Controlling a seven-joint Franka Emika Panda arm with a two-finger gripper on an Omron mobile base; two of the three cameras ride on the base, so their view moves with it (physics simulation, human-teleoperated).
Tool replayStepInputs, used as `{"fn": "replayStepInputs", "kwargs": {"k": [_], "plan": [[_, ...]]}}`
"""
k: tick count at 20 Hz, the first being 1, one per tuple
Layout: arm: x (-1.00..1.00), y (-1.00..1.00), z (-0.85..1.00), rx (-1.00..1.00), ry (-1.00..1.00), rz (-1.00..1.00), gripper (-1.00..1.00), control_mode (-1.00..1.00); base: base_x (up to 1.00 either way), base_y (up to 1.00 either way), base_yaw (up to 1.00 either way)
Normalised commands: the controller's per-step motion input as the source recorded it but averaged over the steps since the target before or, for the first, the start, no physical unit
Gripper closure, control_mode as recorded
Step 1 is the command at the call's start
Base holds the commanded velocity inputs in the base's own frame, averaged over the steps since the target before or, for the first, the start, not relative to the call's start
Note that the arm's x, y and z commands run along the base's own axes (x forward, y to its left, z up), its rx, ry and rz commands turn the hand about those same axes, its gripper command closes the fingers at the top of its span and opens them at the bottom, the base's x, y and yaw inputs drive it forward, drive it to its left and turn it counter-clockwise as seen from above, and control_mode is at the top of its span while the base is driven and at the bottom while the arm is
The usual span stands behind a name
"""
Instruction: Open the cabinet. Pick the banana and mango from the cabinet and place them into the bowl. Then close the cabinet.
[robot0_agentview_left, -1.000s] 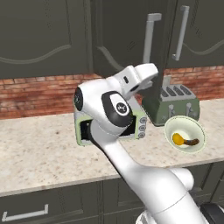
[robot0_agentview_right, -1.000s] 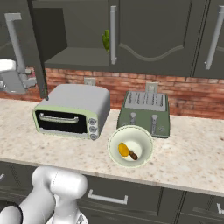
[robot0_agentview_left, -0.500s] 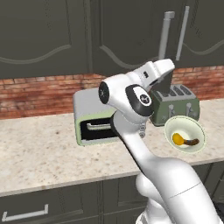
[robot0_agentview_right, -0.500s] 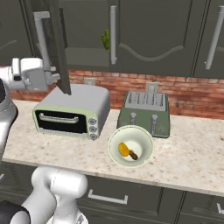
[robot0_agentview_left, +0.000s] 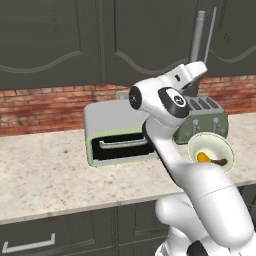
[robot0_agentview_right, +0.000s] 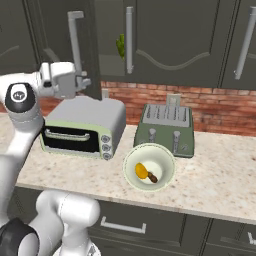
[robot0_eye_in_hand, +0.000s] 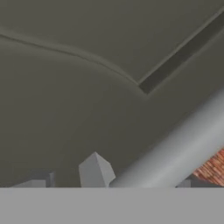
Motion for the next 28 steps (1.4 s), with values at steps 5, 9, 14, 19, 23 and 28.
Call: {"fn": "replayStepInputs", "kwargs": {"k": [5,9,14,19,23,28], "plan": [[0.57,-0.49,0.15,0.0,0.0,0.0,-1.0,-1.0,0.0,0.0,0.0],[0.56,-0.46,0.13,0.0,0.0,0.0,-1.0,-1.0,0.0,0.0,0.0],[0.56,-0.44,0.07,0.0,0.0,0.0,-1.0,-1.0,0.0,0.0,0.0],[0.52,-0.31,0.01,-0.01,0.0,0.0,-1.0,-1.0,0.0,0.0,0.0],[0.46,-0.08,0.0,-0.04,-0.01,0.0,-1.0,-1.0,0.0,0.0,0.0],[0.37,0.0,0.0,-0.05,-0.03,0.0,-1.0,-1.0,0.0,0.0,0.0]]}}
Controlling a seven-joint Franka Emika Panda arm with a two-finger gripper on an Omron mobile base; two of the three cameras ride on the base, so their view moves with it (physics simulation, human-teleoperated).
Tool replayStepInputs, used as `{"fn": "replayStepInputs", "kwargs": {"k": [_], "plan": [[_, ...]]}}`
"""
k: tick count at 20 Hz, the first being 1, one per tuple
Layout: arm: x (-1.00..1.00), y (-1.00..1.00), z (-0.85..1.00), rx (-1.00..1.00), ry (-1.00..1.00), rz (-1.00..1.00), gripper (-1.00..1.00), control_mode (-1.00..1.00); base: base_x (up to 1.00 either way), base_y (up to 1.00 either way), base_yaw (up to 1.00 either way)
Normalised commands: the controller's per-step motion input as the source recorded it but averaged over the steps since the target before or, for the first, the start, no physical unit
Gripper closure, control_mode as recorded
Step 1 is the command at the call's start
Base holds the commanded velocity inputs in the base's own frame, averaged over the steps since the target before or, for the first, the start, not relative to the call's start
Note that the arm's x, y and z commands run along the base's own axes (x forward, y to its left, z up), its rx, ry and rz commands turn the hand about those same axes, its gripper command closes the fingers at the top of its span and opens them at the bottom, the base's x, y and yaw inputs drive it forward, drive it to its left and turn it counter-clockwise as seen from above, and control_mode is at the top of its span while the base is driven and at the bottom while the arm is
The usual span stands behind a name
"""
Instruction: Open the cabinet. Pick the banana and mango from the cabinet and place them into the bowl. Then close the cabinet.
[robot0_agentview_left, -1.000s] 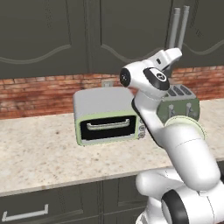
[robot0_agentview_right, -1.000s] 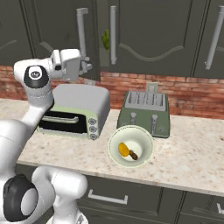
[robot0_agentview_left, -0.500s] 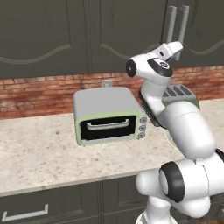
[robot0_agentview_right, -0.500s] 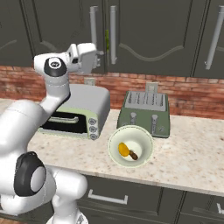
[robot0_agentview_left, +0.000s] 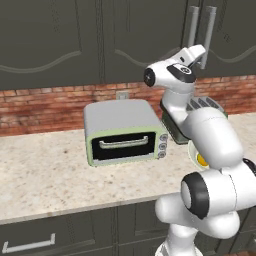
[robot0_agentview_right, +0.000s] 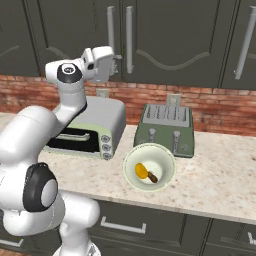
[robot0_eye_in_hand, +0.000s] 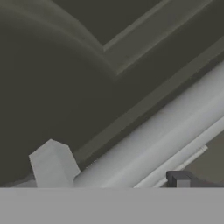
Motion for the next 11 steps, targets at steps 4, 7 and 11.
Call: {"fn": "replayStepInputs", "kwargs": {"k": [4,7,11], "plan": [[0.4,0.0,-0.01,-0.03,-0.06,0.0,-1.0,-1.0,0.0,0.0,0.0],[0.22,0.0,-0.02,-0.03,-0.07,0.0,-1.0,-1.0,0.0,0.0,0.0],[0.11,0.0,-0.11,-0.02,-0.04,0.0,-1.0,-1.0,0.0,0.0,0.0]]}}
